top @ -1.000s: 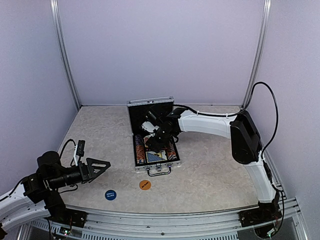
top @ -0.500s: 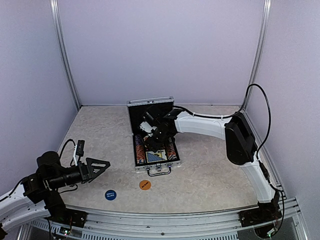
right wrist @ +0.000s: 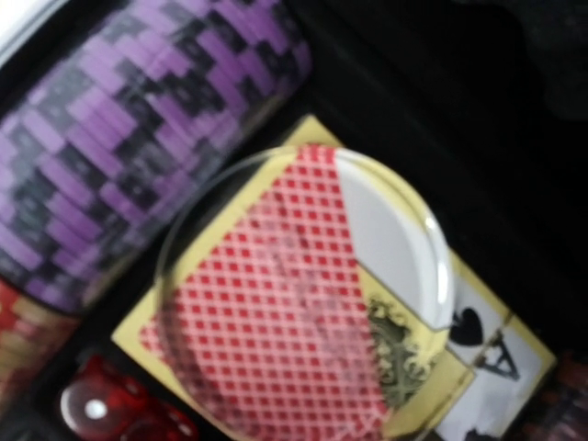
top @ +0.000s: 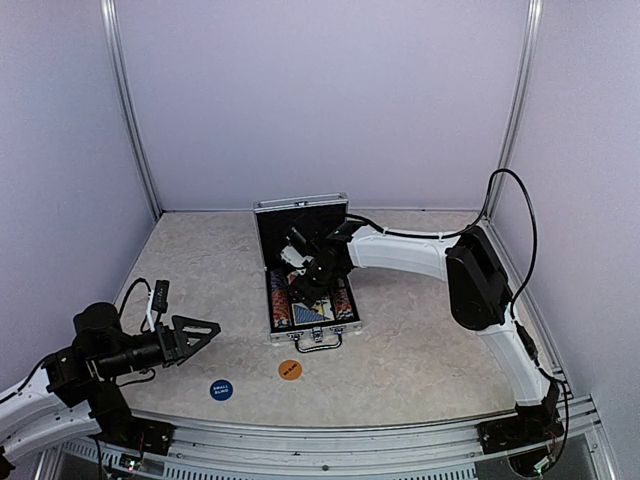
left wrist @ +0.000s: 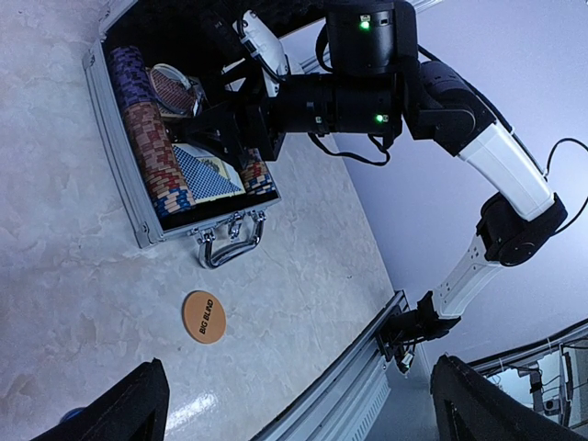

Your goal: Pack up texas hold em set

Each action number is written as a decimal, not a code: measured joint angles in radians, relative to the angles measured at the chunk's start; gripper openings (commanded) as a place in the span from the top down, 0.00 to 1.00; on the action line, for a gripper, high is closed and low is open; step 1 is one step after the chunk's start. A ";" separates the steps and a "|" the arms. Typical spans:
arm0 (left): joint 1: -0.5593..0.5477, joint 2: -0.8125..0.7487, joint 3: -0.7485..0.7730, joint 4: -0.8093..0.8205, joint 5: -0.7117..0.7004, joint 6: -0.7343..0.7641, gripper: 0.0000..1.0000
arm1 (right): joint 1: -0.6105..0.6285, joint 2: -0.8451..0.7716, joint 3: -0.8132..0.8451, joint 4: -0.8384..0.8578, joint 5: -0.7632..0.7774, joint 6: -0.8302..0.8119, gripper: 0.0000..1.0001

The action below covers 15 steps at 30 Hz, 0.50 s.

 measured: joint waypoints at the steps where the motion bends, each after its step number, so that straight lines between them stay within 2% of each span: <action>1: 0.000 0.000 0.000 0.000 0.000 0.000 0.01 | 0.000 0.000 0.000 0.001 0.003 0.002 0.17; 15: 0.000 0.000 0.000 0.000 0.000 0.000 0.01 | -0.001 -0.003 0.000 0.009 0.026 0.005 0.14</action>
